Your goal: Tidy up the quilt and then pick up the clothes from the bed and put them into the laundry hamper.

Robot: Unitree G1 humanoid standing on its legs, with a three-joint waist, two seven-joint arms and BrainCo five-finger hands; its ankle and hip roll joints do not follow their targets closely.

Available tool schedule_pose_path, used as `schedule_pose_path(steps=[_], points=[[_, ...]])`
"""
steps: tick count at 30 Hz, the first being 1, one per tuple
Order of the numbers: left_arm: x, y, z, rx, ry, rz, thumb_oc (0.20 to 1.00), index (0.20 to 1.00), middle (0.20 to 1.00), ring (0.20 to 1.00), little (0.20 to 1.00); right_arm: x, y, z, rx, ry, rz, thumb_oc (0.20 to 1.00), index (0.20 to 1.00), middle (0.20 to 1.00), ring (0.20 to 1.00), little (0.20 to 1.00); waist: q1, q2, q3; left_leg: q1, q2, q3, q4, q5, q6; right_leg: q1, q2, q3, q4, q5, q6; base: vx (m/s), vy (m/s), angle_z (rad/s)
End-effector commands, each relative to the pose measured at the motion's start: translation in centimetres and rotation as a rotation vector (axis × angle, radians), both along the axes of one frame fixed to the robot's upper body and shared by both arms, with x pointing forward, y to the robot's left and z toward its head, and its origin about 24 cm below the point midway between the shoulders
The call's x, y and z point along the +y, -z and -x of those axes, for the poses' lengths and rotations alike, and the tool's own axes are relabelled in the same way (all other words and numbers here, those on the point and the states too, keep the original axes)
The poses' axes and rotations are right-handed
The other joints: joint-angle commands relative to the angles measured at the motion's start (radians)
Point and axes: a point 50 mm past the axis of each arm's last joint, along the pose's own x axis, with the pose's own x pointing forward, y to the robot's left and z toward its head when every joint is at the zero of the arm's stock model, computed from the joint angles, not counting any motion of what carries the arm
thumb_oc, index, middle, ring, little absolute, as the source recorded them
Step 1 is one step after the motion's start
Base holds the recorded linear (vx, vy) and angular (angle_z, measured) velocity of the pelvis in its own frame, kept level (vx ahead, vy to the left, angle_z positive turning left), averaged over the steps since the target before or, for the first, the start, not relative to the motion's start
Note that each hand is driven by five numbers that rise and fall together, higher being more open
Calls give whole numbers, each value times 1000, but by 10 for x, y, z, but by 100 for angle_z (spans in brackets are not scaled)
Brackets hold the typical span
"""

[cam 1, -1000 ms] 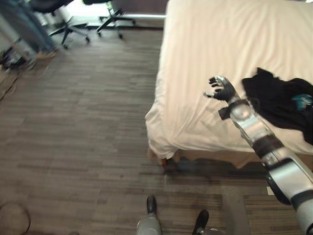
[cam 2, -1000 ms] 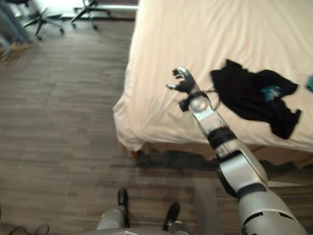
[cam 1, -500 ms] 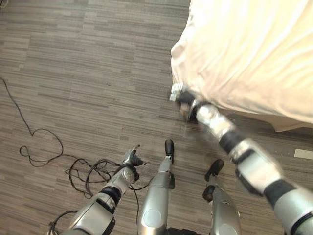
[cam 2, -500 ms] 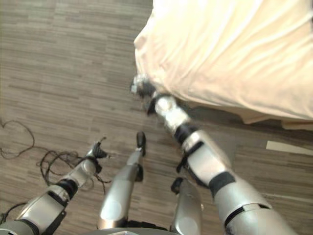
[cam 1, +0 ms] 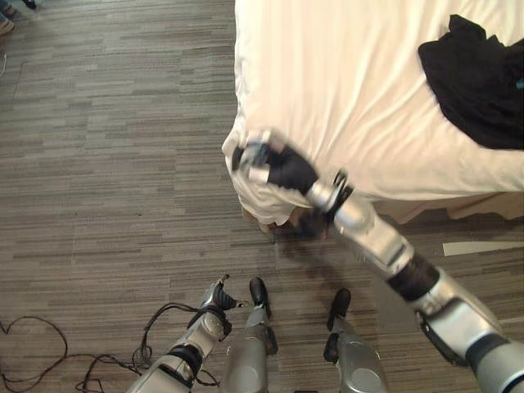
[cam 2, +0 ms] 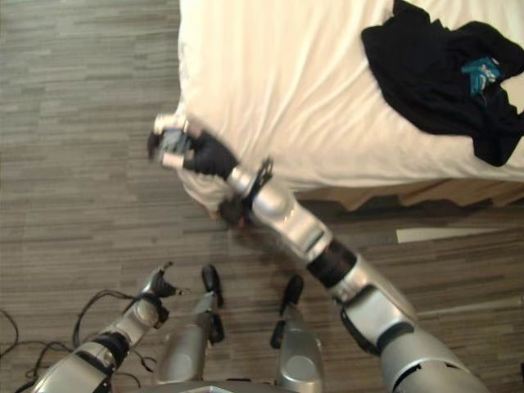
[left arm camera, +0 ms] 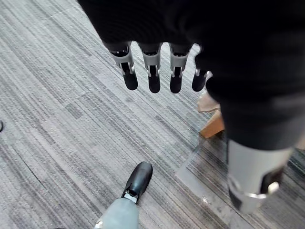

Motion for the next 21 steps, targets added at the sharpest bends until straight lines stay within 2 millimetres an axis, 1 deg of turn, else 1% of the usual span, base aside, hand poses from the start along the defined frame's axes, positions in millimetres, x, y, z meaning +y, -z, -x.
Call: schedule_pose_path(steps=[1,2,3,4,5,6,7,8,9,10,11,12,13,14,15,16,17,18,19,20,21], points=[[-16,-31,-39,-153,111,-18,1000,1000,1000,1000,1000,-24,-39,-30,-21,204,-172,200,200,200,200,200,47,41,75,-105,32,-10,158,-60,-56,-198,-93,74,140,-4,21,-152,-61,-11],[-20,-37,-45,-180,130,-9,1000,1000,1000,1000,1000,-44,-41,-49,13,322,-184,200,200,200,200,200,48,46,84,-134,36,-10,185,-68,-57,-221,-99,75,155,-7,21,-132,18,11],[-24,-48,-55,-237,146,4,1000,1000,1000,1000,1000,-83,-48,-76,72,524,-224,200,200,200,200,200,53,55,94,-195,47,-3,230,-83,-52,-290,-105,92,197,-13,21,-151,37,17],[-26,-50,-56,-251,147,9,1000,1000,1000,1000,1000,-101,-42,-84,117,600,-248,200,200,200,200,200,52,57,96,-205,51,0,241,-87,-51,-305,-106,97,207,-14,22,-136,62,14],[-29,-52,-58,-264,150,17,1000,1000,1000,1000,1000,-121,-24,-92,204,683,-260,200,200,200,200,200,52,57,95,-216,54,9,250,-93,-50,-318,-107,101,210,-14,25,-49,57,4],[-33,-52,-57,-265,151,34,1000,1000,1000,1000,1000,-137,3,-95,300,735,-279,200,200,200,200,200,48,54,93,-210,55,15,244,-96,-51,-313,-107,105,203,-15,28,-24,65,-6],[-34,-50,-56,-264,147,46,1000,1000,1000,1000,1000,-146,28,-93,367,764,-277,200,200,200,200,200,40,53,91,-202,53,21,240,-98,-50,-304,-107,105,195,-14,30,10,76,-10],[-35,-47,-52,-256,141,56,1000,1000,1000,1000,1000,-156,56,-86,428,800,-263,200,200,200,200,200,33,52,87,-187,50,23,229,-102,-49,-289,-108,103,186,-14,33,39,85,-7],[-36,-44,-48,-247,135,75,1000,1000,1000,1000,1000,-171,96,-75,530,853,-262,200,200,200,200,200,24,51,82,-169,44,23,217,-106,-48,-273,-110,101,180,-17,36,82,77,-2],[-39,-41,-44,-237,132,101,1000,1000,1000,1000,1000,-184,136,-59,640,899,-262,200,200,200,200,200,12,50,74,-152,39,20,210,-113,-44,-253,-115,97,178,-20,38,124,74,7],[-39,-38,-40,-229,124,120,1000,1000,1000,1000,1000,-201,168,-39,722,955,-272,200,200,200,200,200,0,49,60,-116,33,19,199,-117,-40,-223,-122,88,181,-28,43,165,69,3],[-37,-36,-37,-215,112,129,1000,1000,1000,1000,1000,-213,195,-19,795,997,-279,200,200,200,200,200,-17,46,46,-76,30,22,188,-126,-36,-199,-127,83,194,-36,46,118,53,13],[-37,-35,-36,-213,113,129,1000,1000,1000,1000,1000,-213,195,-19,797,997,-278,200,200,200,200,200,-17,46,47,-72,29,22,186,-125,-36,-195,-128,82,194,-36,47,230,93,6],[-33,-27,-28,-173,98,123,1000,1000,1000,1000,1000,-227,242,22,944,1064,-283,200,200,200,200,200,-60,34,28,33,19,35,150,-142,-28,-135,-142,78,231,-41,57,166,66,-2],[-33,-27,-28,-173,98,123,1000,1000,1000,1000,1000,-227,242,22,944,1064,-283,200,200,200,200,200,-60,34,29,35,19,35,150,-141,-28,-134,-142,78,231,-42,57,258,97,-10],[-30,-23,-24,-153,92,120,1000,1000,1000,1000,1000,-229,262,41,1014,1082,-272,200,200,200,200,200,-83,26,18,89,16,52,126,-147,-24,-110,-149,81,255,-23,66,356,158,-36],[-25,-9,-9,-92,52,113,1000,1000,1000,1000,1000,-220,305,84,1189,1104,-211,200,200,200,200,200,-135,11,-10,241,24,133,53,-170,-27,-65,-178,7,345,6,101,420,185,-43],[-23,-5,-5,-74,39,112,1000,1000,1000,1000,1000,-219,316,97,1241,1115,-175,200,200,200,200,200,-144,8,-26,271,30,171,39,-171,-32,-50,-184,-56,354,4,103,330,152,-72],[-23,-5,-4,-73,39,112,1000,1000,1000,1000,1000,-219,316,98,1242,1115,-174,351,351,351,351,351,-144,9,-25,276,31,171,36,-170,-33,-46,-183,-57,353,4,103,138,15,-151],[-24,-1,0,-51,33,110,1000,1000,1000,1000,1000,-213,330,111,1322,1112,-129,1000,1000,1000,1000,1000,-159,7,-45,307,40,203,22,-170,-40,-28,-160,-114,346,-23,92,182,-26,-171],[-25,6,6,3,43,96,1000,1000,1000,1000,1000,-204,350,133,1450,1094,-47,1000,1000,1000,1000,1000,-183,5,-76,352,39,251,10,-177,-44,-42,-106,-185,337,-47,85,301,-37,-178]])
